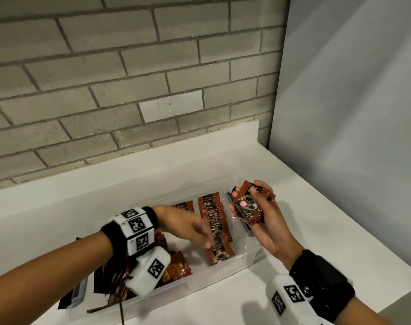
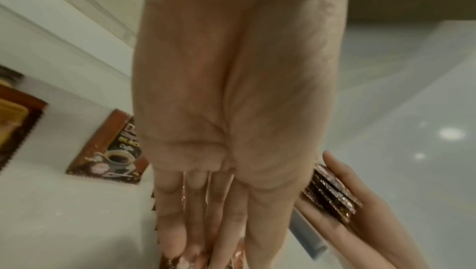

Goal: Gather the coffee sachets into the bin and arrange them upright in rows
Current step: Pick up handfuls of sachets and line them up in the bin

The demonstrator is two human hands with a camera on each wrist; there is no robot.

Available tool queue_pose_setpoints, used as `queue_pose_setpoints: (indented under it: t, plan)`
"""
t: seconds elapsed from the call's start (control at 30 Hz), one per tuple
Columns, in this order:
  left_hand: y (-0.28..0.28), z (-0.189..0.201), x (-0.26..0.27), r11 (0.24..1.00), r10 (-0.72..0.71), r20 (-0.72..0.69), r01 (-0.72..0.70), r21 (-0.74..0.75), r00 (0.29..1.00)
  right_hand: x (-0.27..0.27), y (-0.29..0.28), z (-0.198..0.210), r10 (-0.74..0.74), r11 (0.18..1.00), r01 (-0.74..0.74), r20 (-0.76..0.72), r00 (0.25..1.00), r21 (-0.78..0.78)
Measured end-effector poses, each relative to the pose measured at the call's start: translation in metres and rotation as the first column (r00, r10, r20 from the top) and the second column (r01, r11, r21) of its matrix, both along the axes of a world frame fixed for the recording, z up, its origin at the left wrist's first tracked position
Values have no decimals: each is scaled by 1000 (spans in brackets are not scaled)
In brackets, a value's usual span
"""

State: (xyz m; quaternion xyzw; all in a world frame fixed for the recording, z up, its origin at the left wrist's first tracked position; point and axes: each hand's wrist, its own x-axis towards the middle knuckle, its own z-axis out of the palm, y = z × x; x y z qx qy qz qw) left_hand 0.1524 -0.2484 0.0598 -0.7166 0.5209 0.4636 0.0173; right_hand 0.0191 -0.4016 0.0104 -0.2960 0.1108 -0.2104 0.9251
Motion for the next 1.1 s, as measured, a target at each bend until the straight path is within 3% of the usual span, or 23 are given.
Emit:
queue_pose_setpoints:
  t: [0.4,0.83,1.0,1.1]
  plan:
    - [-23,-13,8,985,162,99,-155,-72,982,1,1,0,-12,1000,12,15,1000,11]
    - [-36,1,9,995,92,164,-83,-58,982,1,1,3,-1,1000,1,4,1000,-7]
    - [-37,24,17,996,47,140,-56,65,989,0,4,4,35,999,-36,-15,999,-28]
    - [-35,64,37,984,125,103,-136,111,987,0,9,5,77,997,-78,-36,996,-22]
